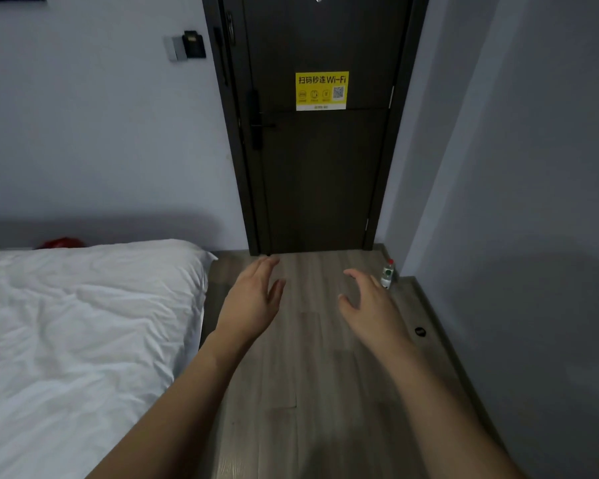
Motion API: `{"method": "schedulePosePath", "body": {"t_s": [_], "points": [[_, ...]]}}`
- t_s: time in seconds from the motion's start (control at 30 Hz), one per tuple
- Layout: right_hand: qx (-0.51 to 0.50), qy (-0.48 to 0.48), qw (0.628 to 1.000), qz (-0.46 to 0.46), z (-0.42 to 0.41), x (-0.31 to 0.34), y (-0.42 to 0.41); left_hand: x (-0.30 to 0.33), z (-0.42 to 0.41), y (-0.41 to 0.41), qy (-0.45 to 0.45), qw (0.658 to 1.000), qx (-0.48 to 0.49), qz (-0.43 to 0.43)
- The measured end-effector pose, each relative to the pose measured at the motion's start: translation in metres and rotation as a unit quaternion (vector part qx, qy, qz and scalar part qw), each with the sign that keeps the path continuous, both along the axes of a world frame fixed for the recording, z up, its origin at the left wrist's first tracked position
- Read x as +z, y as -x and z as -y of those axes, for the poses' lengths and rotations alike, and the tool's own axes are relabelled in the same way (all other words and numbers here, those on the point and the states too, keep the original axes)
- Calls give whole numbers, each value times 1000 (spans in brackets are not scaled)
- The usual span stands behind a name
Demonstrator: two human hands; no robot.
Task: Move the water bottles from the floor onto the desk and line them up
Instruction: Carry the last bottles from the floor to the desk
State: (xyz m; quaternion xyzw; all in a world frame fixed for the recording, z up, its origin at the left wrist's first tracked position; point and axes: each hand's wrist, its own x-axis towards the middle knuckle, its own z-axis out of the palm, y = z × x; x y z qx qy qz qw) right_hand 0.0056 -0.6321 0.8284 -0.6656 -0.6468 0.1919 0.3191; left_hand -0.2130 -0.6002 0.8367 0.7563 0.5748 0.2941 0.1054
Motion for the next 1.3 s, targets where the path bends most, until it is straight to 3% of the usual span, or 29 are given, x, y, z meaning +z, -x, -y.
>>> {"method": "schedulePosePath", "body": {"t_s": [0.3, 0.57, 1.03, 1.3], "points": [[4, -2, 1000, -3, -215, -19, 21, -32, -213, 24, 12, 1000, 2, 16], [-10, -8, 1000, 19, -402, -5, 47, -13, -415, 50, 19, 999, 14, 31], [-35, 21, 999, -8, -698, -45, -7, -44, -715, -6, 30, 999, -22, 27], [-57, 28, 998, -18, -851, -39, -55, -26, -876, -57, 27, 998, -58, 2]]}}
